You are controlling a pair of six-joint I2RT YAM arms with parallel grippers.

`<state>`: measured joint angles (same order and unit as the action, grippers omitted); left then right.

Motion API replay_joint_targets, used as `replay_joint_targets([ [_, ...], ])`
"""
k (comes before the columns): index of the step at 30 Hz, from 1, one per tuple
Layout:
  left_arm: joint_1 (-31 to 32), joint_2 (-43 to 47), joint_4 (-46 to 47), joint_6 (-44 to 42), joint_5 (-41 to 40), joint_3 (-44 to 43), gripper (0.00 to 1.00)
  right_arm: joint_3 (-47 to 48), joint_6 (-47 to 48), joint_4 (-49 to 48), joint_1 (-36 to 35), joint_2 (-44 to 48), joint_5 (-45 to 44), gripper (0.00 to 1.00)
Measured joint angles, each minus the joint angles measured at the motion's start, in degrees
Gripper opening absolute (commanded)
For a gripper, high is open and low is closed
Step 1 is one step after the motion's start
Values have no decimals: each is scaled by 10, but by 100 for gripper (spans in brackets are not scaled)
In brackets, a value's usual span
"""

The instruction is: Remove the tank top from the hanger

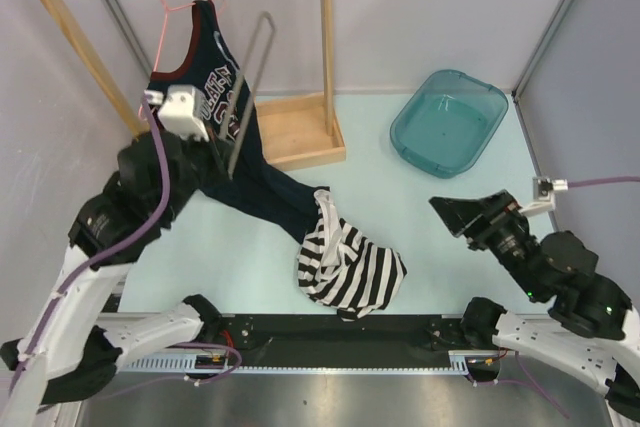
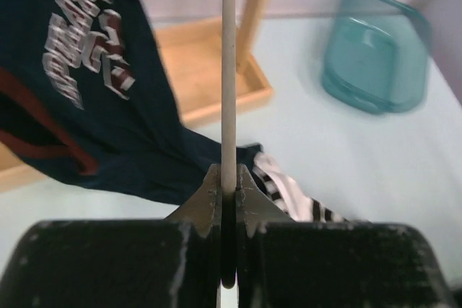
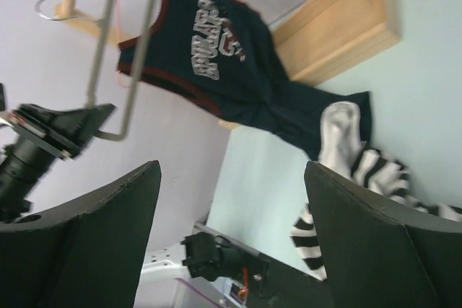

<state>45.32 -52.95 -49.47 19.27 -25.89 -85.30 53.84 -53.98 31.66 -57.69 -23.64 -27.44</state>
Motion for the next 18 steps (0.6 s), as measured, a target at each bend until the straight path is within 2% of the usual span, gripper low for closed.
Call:
replay_joint_targets([
  [2,-78,-35,-13,-35,31,-48,0,4,-2,48,0,29,-21,85],
  [6,-167,-110,-24,-93,105,-141,0,12,-8,128,0,62,-43,84],
  [10,-205,-198,-26,-131,185,-233,0,32,-15,181,0,71,-53,84],
  [18,-256,-344,-52,-155,300,-426,0,44,-15,212,0,71,-53,84],
])
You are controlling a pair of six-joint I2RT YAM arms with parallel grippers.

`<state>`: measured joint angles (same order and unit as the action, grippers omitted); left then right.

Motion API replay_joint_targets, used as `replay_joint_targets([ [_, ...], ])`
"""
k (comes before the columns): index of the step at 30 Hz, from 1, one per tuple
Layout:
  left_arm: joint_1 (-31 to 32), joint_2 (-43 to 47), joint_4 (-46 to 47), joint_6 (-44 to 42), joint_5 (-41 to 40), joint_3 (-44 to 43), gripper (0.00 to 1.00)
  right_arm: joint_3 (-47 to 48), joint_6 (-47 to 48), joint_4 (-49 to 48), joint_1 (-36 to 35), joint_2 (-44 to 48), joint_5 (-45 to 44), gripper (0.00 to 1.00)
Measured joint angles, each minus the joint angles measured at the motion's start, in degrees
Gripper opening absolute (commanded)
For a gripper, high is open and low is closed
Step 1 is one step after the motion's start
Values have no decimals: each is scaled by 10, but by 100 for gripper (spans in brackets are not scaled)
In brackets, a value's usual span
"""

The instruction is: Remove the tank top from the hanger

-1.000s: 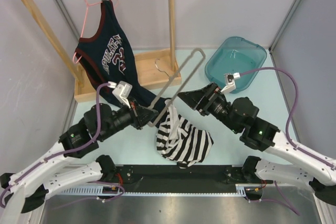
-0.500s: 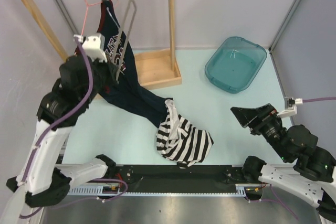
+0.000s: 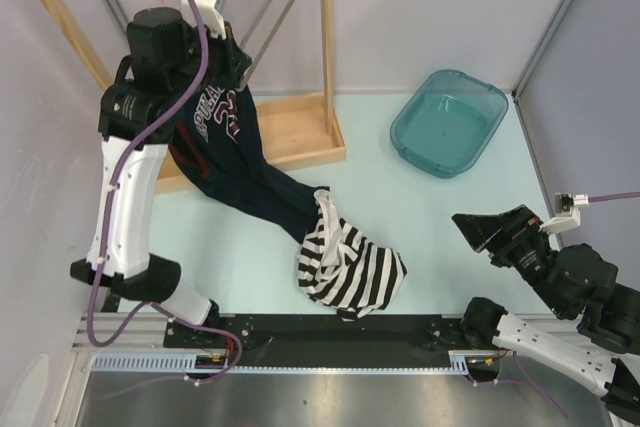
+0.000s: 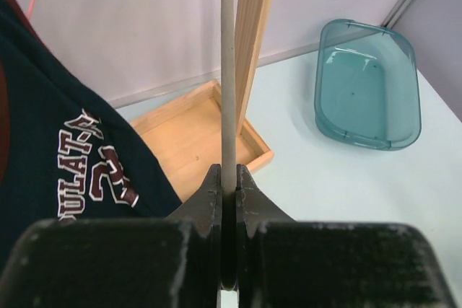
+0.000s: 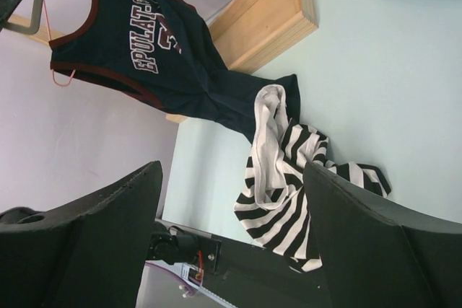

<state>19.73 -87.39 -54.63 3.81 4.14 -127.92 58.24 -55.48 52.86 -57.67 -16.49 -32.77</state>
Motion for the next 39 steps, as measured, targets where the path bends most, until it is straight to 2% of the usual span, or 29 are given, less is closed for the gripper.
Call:
replay_joint_targets([
  [4,-25,-47,-4,0,40,-48,0,0,0,1,0,0,0,84],
  [10,-64,-91,6,2,83,-66,0,0,-2,1,0,-1,3,84],
  [19,-95,-137,56,12,126,-76,0,-14,-5,-1,0,-23,18,84],
  [27,-104,-154,68,26,131,-69,0,-59,-13,-31,0,-58,51,85],
  [28,-104,-154,69,27,131,-67,4,-64,-12,-38,0,-70,58,85],
  [29,-104,-154,71,27,131,-65,12,-67,-11,-43,0,-81,64,85],
  [30,-104,-154,71,27,131,-64,24,-69,-9,-48,0,-94,70,86],
  [31,-104,-153,72,28,131,-63,45,-72,-3,-56,0,-110,77,86],
  [33,-104,-149,74,30,129,-55,65,-80,9,-71,0,-141,92,88],
  [36,-104,-127,74,38,125,-13,71,-90,32,-87,0,-183,110,98],
  [39,-104,-77,80,43,125,65,78,-112,61,-116,-2,-235,128,100],
])
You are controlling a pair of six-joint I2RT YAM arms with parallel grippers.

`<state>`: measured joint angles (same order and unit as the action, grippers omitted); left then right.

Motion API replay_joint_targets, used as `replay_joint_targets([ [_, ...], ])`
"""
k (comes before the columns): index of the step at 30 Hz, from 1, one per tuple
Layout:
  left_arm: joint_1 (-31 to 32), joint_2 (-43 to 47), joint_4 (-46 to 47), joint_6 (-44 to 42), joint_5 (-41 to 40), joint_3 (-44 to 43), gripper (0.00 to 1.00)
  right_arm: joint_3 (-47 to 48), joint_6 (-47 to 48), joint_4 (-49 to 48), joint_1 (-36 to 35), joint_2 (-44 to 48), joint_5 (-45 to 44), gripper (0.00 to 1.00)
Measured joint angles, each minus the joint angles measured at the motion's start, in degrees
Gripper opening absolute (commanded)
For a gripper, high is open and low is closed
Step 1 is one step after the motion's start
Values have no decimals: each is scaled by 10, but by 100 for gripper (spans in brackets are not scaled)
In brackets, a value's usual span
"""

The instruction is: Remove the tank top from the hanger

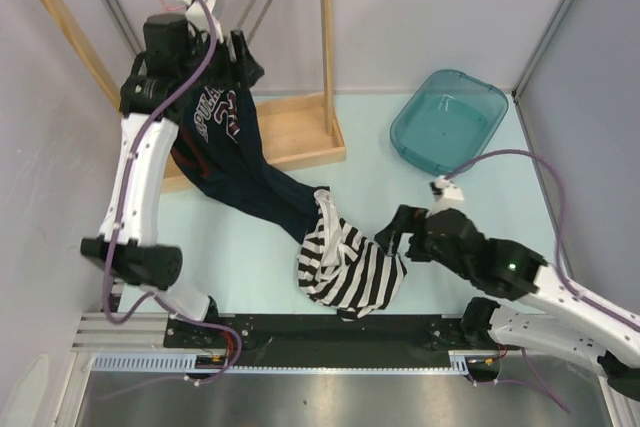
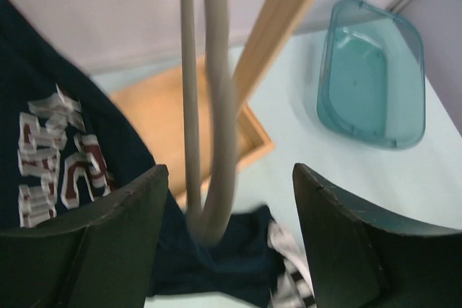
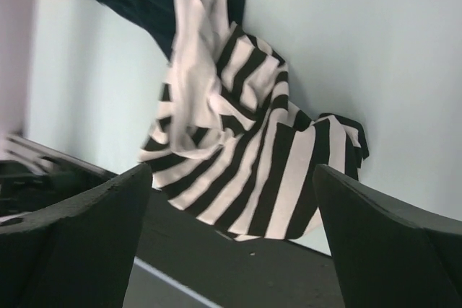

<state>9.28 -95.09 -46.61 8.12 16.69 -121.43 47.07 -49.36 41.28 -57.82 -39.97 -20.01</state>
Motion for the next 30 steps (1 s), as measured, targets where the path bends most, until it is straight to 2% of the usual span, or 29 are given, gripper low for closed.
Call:
replay_joint_targets([
  [8,-1,287,46,34,16,312,83,-69,29,-86,-55,-166,5,100],
  [12,-1,446,120,86,65,467,82,-76,14,-136,-98,-239,-11,100],
  [14,0,551,182,136,96,595,80,-81,-1,-169,-121,-283,-29,100],
  [15,0,563,185,146,99,612,79,-86,-6,-189,-132,-306,-39,100],
  [19,25,623,241,209,109,775,78,-99,-9,-266,-169,-398,-78,100],
  [22,56,631,231,238,102,829,78,-76,5,-297,-189,-452,-121,100],
  [25,80,666,229,261,93,842,78,-38,5,-290,-212,-515,-175,99],
  [28,95,721,231,282,89,842,78,-7,-18,-282,-234,-560,-230,93],
  [30,98,756,231,291,87,842,78,4,-38,-282,-244,-577,-254,85],
])
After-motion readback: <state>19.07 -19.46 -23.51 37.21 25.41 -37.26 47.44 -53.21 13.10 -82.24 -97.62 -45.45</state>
